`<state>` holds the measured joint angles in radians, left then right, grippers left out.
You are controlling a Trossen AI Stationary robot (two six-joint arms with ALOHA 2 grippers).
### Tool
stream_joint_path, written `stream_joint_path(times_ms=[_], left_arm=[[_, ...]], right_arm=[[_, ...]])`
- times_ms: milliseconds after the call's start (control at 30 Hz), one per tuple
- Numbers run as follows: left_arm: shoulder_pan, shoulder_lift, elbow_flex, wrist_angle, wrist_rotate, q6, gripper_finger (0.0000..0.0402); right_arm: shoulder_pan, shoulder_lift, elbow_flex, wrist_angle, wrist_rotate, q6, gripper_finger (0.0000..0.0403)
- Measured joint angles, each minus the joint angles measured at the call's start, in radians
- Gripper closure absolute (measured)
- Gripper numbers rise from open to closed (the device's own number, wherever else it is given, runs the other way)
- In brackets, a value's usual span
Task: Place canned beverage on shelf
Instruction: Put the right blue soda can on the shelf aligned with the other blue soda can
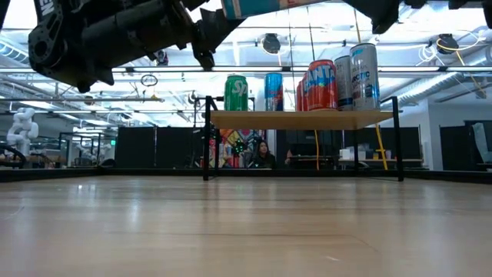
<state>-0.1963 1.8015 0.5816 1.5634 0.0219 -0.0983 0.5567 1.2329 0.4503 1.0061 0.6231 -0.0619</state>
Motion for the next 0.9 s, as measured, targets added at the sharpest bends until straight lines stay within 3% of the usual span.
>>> stream_joint_path(times_ms=[100, 233, 700, 900], left_arm=[[0.001, 0.0, 0.007, 0.001, 0.001, 0.0, 0.018], [0.002, -0.001, 0.018, 0.004, 0.009, 0.001, 0.018], [0.006, -0.002, 0.019, 0.005, 0.003, 0.002, 0.018], [0.006, -0.002, 0.019, 0.005, 0.002, 0.002, 0.018]], right_arm=[[-0.01, 0.012, 0.0, 0.006, -0.009, 0.027, 0.0122], [-0.036, 0.039, -0.001, 0.025, -0.099, 0.055, 0.0121], [-0.074, 0.077, -0.001, 0.134, -0.109, 0.031, 0.0122], [-0.074, 0.077, -0.002, 0.134, -0.109, 0.042, 0.0158]])
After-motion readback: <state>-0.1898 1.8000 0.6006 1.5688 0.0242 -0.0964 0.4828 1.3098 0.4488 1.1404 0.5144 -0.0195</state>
